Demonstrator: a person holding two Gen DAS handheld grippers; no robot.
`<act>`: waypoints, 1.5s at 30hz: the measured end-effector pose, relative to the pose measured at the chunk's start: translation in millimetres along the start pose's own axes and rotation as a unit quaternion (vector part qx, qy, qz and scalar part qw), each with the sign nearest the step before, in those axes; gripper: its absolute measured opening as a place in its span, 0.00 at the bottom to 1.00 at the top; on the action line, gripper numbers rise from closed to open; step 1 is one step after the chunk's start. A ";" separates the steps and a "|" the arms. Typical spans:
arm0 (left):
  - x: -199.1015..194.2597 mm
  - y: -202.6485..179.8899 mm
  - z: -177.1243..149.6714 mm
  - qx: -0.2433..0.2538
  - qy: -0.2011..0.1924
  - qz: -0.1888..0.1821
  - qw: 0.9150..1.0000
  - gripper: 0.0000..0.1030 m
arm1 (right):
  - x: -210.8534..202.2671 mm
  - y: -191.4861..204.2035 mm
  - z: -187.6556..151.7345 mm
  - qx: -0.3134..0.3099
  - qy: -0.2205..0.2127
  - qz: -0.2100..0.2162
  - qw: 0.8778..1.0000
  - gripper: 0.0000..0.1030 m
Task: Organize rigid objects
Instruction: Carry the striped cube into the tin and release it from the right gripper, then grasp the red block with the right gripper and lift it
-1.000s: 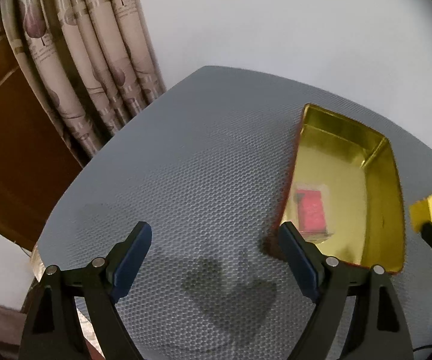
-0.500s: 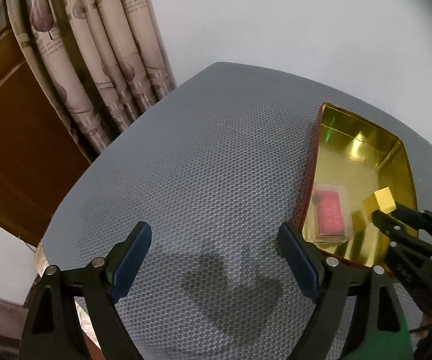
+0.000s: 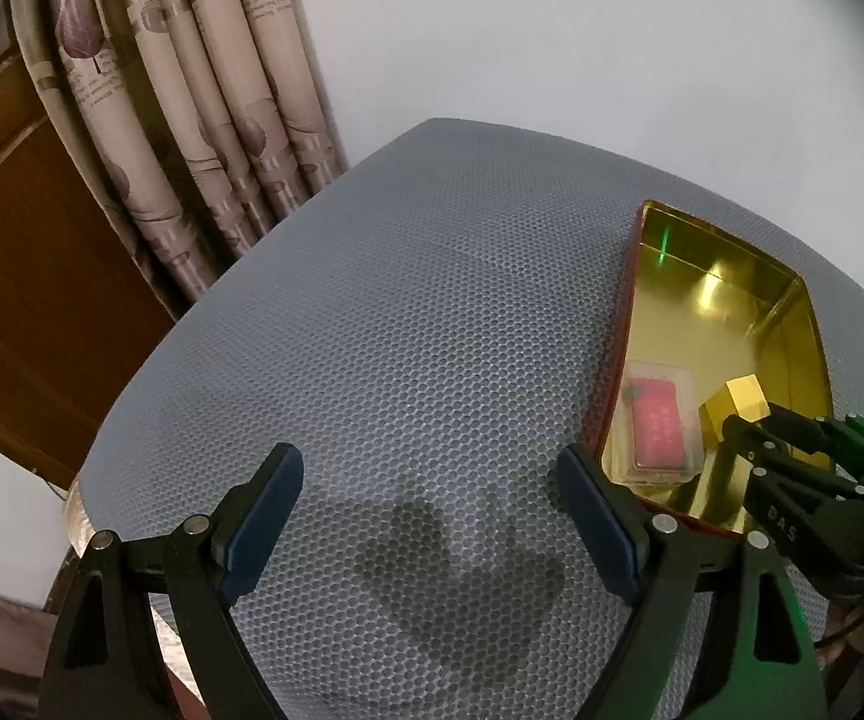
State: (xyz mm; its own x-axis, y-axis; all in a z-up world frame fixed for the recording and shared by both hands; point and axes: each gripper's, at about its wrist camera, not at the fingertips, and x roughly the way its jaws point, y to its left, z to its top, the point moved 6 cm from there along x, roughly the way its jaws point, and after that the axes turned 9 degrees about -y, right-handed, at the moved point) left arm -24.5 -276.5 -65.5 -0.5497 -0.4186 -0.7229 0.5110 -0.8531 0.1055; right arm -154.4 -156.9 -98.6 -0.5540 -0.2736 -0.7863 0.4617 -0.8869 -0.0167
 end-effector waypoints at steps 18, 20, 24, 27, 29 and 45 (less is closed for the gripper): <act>-0.4 -3.8 -0.9 -0.004 -0.002 0.001 1.000 0.82 | -68.9 -31.8 5.9 0.055 -0.075 -0.011 0.996 0.50; -1.2 -5.1 -0.7 -0.005 -0.004 0.000 1.000 0.82 | -83.9 -43.0 -1.3 0.055 -0.085 -0.018 0.995 0.50; -3.6 -10.0 -0.8 0.002 -0.008 -0.005 1.000 0.82 | -107.0 -78.4 -25.5 0.069 -0.092 -0.046 0.992 0.50; -5.2 -14.3 -0.2 0.010 -0.008 -0.008 1.000 0.82 | -123.2 -121.3 -55.3 0.087 -0.085 -0.079 0.989 0.50; -6.1 -18.2 -0.5 0.015 -0.010 -0.011 1.000 0.82 | -129.5 -148.6 -75.9 0.099 -0.081 -0.097 0.987 0.50; -23.3 -40.4 0.8 0.030 -0.022 -0.048 0.998 0.85 | -150.7 -281.9 -194.7 0.177 -0.030 -0.190 0.965 0.50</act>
State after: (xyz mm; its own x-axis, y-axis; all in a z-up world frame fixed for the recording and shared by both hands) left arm -32.9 -232.6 -52.3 -0.6236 -0.3468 -0.7006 0.4151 -0.9063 0.0792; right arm -66.2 206.8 -95.6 -0.6805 0.0857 -0.7277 -0.0432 -0.9961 -0.0769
